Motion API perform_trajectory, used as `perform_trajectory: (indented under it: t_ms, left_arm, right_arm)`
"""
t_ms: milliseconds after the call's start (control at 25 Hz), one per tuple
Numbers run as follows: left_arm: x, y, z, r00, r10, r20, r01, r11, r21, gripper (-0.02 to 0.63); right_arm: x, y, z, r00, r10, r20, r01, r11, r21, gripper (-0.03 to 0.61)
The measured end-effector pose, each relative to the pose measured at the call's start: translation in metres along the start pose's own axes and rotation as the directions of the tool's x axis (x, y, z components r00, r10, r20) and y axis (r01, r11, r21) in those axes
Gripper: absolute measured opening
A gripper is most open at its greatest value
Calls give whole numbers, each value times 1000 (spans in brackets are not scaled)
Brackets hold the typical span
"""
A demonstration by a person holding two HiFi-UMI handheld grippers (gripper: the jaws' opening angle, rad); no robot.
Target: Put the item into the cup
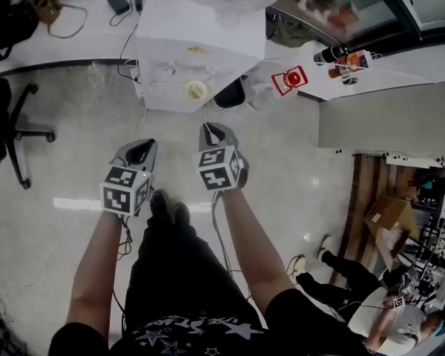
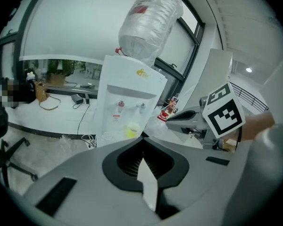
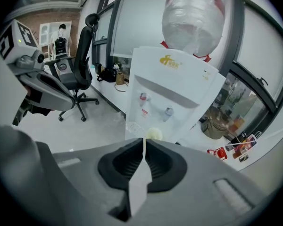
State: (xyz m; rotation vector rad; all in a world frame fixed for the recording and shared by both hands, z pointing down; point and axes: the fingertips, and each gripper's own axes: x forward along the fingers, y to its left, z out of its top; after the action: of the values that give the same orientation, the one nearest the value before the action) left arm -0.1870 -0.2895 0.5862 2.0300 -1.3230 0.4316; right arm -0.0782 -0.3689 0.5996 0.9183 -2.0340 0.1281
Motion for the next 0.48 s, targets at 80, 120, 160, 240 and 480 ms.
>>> perform_trajectory:
  t_ms: [80, 120, 160, 240, 480]
  left_arm:
    - [-5, -7, -5, 1000, 0, 0, 0, 1000, -6, 4]
    - [-7, -11, -7, 1000, 3, 2, -3, 1000, -9, 5]
    - [-11, -15, -9, 1000, 6, 5, -6, 1000, -11, 5]
    - [-18, -26, -12, 1000, 12, 11, -12, 1000, -9, 3]
    - [-47, -78, -25, 998, 29, 46, -29, 1000, -6, 4]
  right_arm:
    - [-10, 3, -7, 1000, 5, 0, -5, 1000, 8, 15]
    - [-15, 5, -11, 1000, 7, 2, -7, 1000, 14, 15]
    - [-22, 8, -14, 1000, 9, 5, -9, 1000, 19, 15]
    - [-37, 12, -21, 1000, 13, 17, -14, 1000, 25, 15]
    - [-100, 21, -50, 997, 31, 64, -33, 999, 20, 15]
